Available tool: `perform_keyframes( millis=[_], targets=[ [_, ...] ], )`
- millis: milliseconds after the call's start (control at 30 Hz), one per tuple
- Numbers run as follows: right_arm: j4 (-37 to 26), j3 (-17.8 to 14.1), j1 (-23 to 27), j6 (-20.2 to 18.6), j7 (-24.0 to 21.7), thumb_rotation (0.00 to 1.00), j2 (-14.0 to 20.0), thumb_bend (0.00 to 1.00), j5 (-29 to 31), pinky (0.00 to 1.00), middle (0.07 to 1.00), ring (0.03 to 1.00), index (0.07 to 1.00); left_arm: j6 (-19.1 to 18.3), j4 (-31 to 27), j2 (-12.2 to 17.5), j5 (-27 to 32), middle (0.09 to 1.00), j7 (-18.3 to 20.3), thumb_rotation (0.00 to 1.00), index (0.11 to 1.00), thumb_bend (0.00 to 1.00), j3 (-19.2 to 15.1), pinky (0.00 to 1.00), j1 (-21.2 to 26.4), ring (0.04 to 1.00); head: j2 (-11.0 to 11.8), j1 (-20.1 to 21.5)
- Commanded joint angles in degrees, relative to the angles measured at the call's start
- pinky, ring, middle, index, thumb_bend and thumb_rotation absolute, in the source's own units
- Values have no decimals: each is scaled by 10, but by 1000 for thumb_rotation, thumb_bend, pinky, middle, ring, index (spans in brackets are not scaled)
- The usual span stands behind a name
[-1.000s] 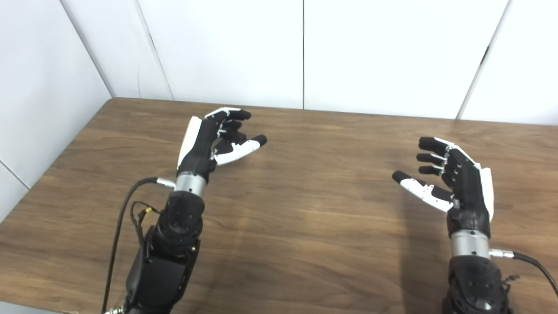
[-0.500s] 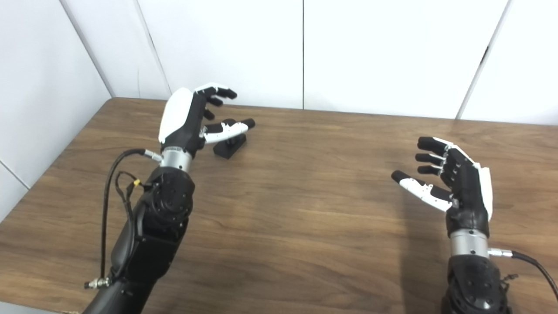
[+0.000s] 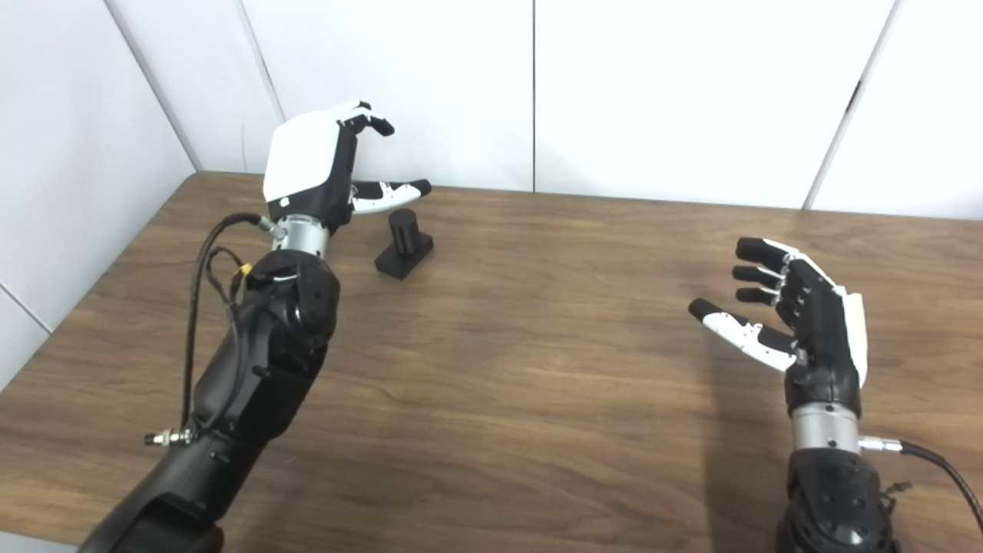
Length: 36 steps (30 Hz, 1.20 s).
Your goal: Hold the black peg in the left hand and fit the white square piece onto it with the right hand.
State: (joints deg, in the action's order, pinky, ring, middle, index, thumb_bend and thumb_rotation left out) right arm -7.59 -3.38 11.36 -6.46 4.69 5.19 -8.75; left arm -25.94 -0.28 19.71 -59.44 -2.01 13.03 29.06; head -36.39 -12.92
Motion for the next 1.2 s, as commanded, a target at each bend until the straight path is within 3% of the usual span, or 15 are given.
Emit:
perform_keyframes(
  millis=[0,333,533,733,933,1167],
  targets=[
    [-16,0,24,21,6,0,0,695,-4,615,721,676,680,6,8,22,-38,886,-16,454,662,824,4,814,38,923,-1,0],
    [-17,-1,24,22,6,0,0,696,-4,608,719,673,677,-9,58,26,-61,909,70,552,672,873,7,829,78,944,-5,3],
    [-16,0,25,26,6,0,1,692,-8,596,722,673,679,-9,91,26,-93,894,132,594,648,935,7,774,98,922,-7,7],
    [-17,1,27,22,10,0,0,692,-14,614,718,670,674,-9,116,21,-100,889,164,586,629,950,2,766,109,909,-9,11],
    [-20,-1,28,16,11,0,-2,699,-11,599,717,666,672,-10,138,7,-104,884,192,644,634,937,-11,723,108,883,-12,14],
    [-19,-4,27,19,9,0,0,697,-6,576,725,672,672,-10,160,-4,-137,864,222,690,554,924,-11,710,107,867,-13,13]
  ],
)
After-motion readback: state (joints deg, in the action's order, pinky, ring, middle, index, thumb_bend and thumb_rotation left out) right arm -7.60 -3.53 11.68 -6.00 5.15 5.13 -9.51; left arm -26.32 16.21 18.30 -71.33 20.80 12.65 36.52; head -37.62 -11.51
